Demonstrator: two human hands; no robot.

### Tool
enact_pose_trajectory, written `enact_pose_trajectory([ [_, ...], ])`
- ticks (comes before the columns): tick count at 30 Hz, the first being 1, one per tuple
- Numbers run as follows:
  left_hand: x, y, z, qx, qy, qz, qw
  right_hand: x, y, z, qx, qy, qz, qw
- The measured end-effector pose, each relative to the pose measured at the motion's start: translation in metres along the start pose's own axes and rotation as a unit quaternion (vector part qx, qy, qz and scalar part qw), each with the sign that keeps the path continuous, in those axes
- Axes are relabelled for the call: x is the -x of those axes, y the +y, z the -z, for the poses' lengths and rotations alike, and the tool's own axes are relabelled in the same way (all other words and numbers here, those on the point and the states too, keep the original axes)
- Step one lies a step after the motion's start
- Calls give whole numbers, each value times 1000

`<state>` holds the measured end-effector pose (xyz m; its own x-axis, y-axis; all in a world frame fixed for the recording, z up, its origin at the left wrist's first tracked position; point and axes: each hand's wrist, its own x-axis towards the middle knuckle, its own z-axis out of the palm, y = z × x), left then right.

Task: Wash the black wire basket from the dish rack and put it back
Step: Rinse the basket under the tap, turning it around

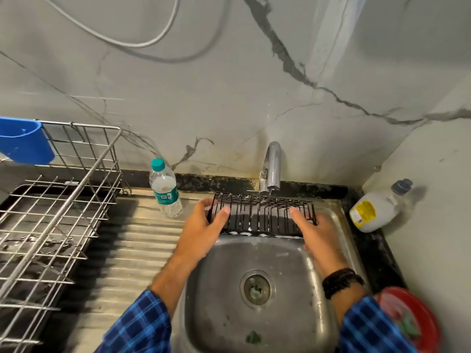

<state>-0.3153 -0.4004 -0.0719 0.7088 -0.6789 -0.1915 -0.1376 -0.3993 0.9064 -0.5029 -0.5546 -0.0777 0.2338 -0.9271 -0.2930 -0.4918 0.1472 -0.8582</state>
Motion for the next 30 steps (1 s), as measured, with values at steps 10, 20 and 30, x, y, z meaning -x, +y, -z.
enact_pose_trajectory([
  [10, -2, 22, -22, 156, 15, 152, 976, 11, -10, -19, 354, 111, 117, 921],
  [20, -34, 7, -22, 193, -23, 314, 929, 21, -20, -70, 503, -64, 461, 728],
  [30, -57, 9, -39, 56, -3, 158, 986, 21, -20, -70, 491, -36, 353, 795],
])
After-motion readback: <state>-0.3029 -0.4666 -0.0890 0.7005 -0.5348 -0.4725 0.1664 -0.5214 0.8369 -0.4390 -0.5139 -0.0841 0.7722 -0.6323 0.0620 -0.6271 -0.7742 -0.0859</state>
